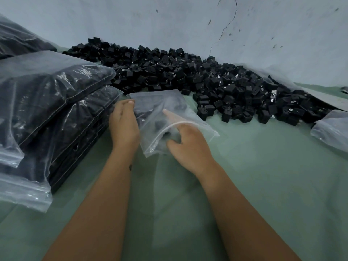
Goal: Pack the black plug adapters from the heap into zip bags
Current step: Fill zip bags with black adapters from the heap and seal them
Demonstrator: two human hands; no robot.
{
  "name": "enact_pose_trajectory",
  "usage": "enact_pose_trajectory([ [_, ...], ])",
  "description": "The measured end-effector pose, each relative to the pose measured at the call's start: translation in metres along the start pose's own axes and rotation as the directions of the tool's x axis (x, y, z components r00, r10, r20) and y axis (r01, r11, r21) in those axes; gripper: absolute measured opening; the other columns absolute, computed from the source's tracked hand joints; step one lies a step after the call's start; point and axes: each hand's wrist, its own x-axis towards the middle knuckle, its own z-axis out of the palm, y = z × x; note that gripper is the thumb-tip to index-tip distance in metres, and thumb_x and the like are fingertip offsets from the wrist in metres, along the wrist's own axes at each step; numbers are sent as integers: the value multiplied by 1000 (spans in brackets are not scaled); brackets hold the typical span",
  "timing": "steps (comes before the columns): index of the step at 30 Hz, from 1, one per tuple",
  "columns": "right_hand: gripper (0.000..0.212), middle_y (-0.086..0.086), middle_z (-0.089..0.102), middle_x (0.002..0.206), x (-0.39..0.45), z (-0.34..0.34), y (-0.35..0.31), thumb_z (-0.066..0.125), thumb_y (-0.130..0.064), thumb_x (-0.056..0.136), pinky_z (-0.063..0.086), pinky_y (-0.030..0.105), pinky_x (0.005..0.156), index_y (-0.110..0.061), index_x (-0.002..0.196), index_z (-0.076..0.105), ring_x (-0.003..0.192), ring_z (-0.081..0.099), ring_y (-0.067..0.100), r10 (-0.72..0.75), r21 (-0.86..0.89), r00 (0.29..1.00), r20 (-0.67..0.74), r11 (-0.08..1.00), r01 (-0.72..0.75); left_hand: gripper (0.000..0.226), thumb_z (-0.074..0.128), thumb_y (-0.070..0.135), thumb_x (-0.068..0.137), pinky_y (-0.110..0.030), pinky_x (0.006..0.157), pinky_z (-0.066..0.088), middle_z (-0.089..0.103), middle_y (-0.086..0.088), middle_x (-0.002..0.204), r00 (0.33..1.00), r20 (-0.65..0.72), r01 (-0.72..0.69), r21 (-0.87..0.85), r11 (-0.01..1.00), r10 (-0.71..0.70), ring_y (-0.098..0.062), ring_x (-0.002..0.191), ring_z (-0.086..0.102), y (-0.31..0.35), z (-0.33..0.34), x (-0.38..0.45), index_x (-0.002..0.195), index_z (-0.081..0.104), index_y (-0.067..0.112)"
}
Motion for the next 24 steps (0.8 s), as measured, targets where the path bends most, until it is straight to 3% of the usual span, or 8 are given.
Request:
enact_pose_trajectory([
  [3, 22, -14, 53, 70, -2, -3, -3, 54, -32, 82, 40, 10, 66, -49, 89, 65, 65, 48, -4, -16, 9, 1000, 26, 1000, 16, 18, 44, 37, 93, -25, 68, 37, 58, 2, 117, 1000, -4, 14, 71, 997, -13, -6, 93, 54, 0, -1, 1, 95, 61, 35],
  [6, 25, -6, 64, 82, -4, 2, -2, 50, -39, 87, 47, 25, 78, -28, 96, 71, 82, 58, 10, 43, -148, 989, 143, 989, -21, 14, 46, 33, 93, -25, 69, 38, 57, 0, 120, 1000, 2, 12, 101, 995, -12, -5, 92, 53, 1, 1, 0, 86, 56, 40],
  [9, 23, -3, 64, 87, -1, 6, -3, 50, -33, 88, 43, 27, 80, -19, 88, 69, 91, 57, 17, 48, -223, 989, 140, 975, -16, 11, 47, 33, 92, -33, 87, 45, 56, -1, 123, 999, 7, 32, 115, 993, -33, -13, 102, 54, 1, 2, 1, 95, 58, 34],
  [11, 20, -5, 62, 98, 7, 9, -6, 50, -29, 87, 42, 27, 85, -25, 99, 66, 97, 53, 15, 14, -223, 994, 109, 975, 11, 18, 47, 35, 92, -42, 100, 44, 56, -2, 125, 998, 18, 61, 120, 991, -64, -18, 109, 55, 1, 3, 1, 104, 59, 30],
  [13, 24, -3, 59, 105, 19, 15, -8, 48, -27, 89, 44, 29, 88, -27, 108, 62, 99, 52, 18, -16, -290, 993, 113, 956, 48, 23, 47, 36, 91, -46, 103, 43, 56, -1, 124, 997, 24, 72, 145, 987, -76, -20, 112, 55, 0, 3, 0, 109, 59, 28],
  [19, 23, -3, 59, 95, 46, 29, -9, 47, -25, 89, 48, 31, 71, -27, 108, 61, 80, 53, 19, 106, -284, 986, 131, 956, -66, 33, 41, 33, 94, -44, 100, 42, 59, -4, 120, 998, 6, 62, 294, 954, -66, -25, 110, 53, -1, 5, 0, 118, 59, 21],
  [24, 16, -9, 47, 73, 48, 36, -13, 45, -18, 89, 32, 23, 52, -24, 86, 59, 62, 48, 12, 20, -292, 990, 142, 956, 23, 34, 35, 32, 96, -47, 99, 42, 61, -11, 114, 996, -21, 86, 284, 955, -83, -31, 109, 53, -2, 5, 1, 110, 60, 14],
])
